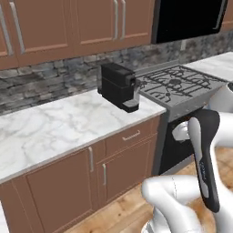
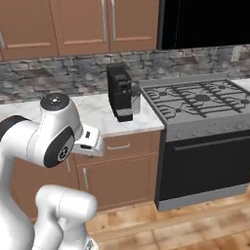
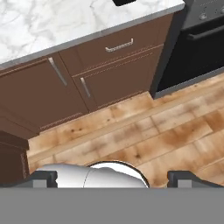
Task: Navigate to the microwave.
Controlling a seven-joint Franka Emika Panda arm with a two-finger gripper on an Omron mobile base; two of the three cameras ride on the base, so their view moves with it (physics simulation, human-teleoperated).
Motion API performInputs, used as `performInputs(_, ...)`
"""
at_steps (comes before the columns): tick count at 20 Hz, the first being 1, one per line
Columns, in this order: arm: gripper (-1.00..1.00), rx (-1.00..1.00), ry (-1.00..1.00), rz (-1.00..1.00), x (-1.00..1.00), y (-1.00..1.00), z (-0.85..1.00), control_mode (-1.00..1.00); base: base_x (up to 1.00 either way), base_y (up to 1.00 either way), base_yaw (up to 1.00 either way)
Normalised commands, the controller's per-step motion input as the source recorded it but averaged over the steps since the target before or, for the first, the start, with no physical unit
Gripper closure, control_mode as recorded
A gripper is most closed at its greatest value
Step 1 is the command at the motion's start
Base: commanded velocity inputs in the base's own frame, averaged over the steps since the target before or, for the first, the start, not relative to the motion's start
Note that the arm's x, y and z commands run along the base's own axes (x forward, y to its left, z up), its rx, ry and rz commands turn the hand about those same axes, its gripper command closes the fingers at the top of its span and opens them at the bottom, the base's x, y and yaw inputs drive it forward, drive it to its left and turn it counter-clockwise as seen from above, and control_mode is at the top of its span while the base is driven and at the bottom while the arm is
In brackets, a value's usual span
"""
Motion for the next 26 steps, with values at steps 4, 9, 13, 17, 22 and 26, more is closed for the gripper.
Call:
performInputs(4, -1.00, 0.00, 0.00, 0.00, 0.00, 0.00, 0.00, 1.00, 1.00, -0.01, 0.23)
performInputs(9, -1.00, 0.00, 0.00, 0.00, 0.00, 0.00, 0.00, 1.00, 1.00, -0.96, 0.44)
performInputs(13, -1.00, 0.00, 0.00, 0.00, 0.00, 0.00, 0.00, 1.00, 0.53, -1.00, 0.40)
performInputs(17, -1.00, 0.00, 0.00, 0.00, 0.00, 0.00, 0.00, 1.00, -0.05, -1.00, 0.19)
performInputs(22, -1.00, 0.00, 0.00, 0.00, 0.00, 0.00, 0.00, 1.00, -0.38, -1.00, 0.05)
performInputs(26, -1.00, 0.00, 0.00, 0.00, 0.00, 0.00, 0.00, 1.00, 0.47, -1.00, 0.11)
